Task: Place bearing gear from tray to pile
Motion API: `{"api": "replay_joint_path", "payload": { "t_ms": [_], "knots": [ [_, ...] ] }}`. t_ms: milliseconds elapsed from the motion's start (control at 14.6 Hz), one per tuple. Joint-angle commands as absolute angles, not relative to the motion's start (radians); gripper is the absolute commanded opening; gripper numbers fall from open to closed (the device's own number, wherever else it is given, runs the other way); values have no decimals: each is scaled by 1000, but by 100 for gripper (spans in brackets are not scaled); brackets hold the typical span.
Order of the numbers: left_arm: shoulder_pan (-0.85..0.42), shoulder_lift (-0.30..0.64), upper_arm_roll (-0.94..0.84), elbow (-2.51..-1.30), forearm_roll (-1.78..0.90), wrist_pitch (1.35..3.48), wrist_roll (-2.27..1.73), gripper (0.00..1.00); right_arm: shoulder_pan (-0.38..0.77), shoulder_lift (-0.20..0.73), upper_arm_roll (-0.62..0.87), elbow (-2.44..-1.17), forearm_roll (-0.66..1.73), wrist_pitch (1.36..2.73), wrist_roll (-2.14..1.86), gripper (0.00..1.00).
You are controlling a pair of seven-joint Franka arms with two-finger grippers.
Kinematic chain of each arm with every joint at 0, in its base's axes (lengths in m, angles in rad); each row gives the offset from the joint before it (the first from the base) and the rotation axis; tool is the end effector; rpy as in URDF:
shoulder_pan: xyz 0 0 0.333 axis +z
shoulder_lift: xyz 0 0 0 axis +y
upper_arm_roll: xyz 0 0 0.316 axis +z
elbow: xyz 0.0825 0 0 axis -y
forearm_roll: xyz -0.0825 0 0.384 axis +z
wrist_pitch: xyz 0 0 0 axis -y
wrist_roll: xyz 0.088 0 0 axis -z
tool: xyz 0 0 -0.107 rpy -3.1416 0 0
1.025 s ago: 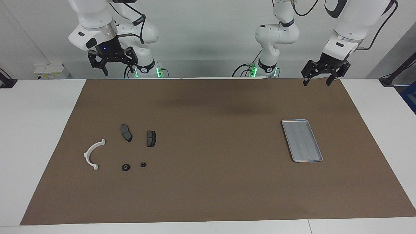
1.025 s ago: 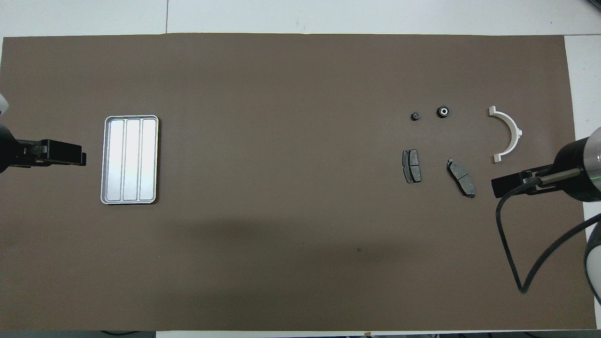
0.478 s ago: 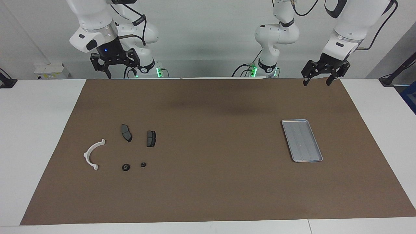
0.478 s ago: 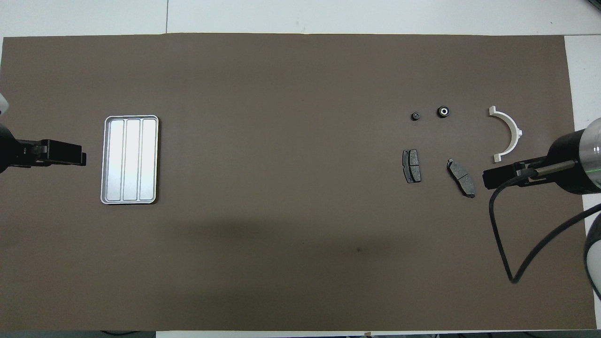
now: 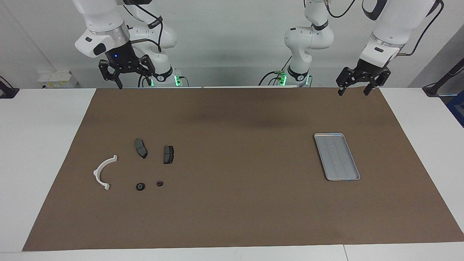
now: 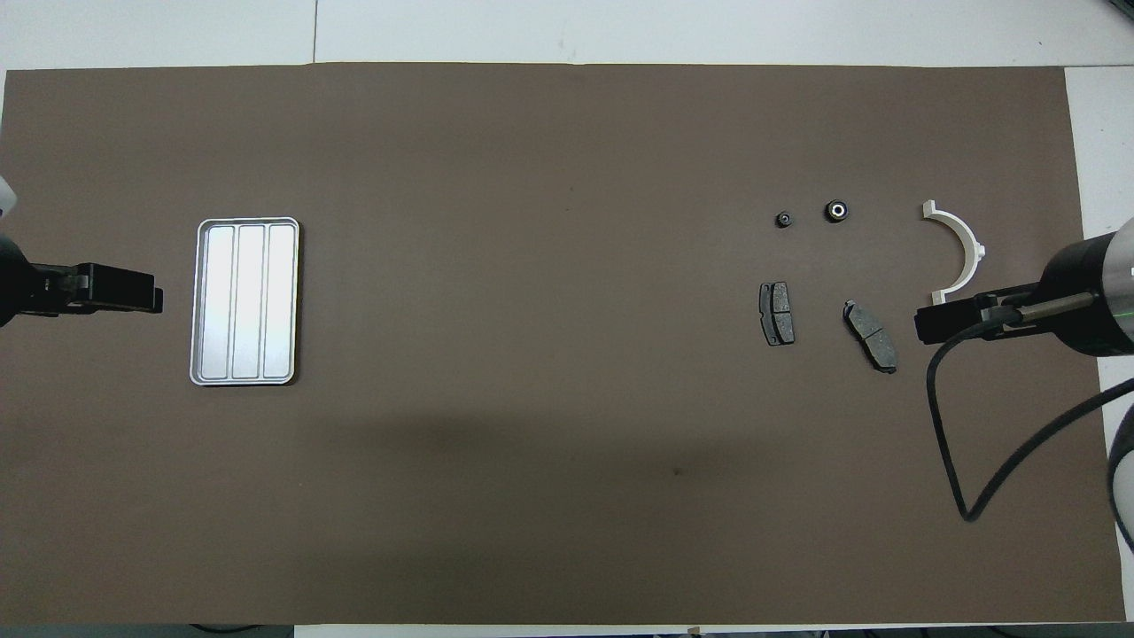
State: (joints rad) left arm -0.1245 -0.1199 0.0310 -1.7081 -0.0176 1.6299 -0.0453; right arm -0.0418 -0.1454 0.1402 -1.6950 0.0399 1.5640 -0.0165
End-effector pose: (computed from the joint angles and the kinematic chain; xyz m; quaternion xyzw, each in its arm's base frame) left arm 0.5195 -0.0495 0.6292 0.9994 -0.0238 0.0200 0.0121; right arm 0.5046 0.0597 0.6417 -0.9983 -0.0570 -0.0061 0.0101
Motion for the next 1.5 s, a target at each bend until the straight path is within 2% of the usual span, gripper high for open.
{"api": "replay_joint_path", "payload": {
  "t_ms": [0,1435],
  "knots": [
    [-127,-152,35,-1744,-14,1644,-51,100,-58,-144,153,-1700,51,1591,-5,100],
    [-127,-152,35,-1744,-14,1644,-51,100,-72,-144,152,-1701,52,1603,-2,100]
  ]
}}
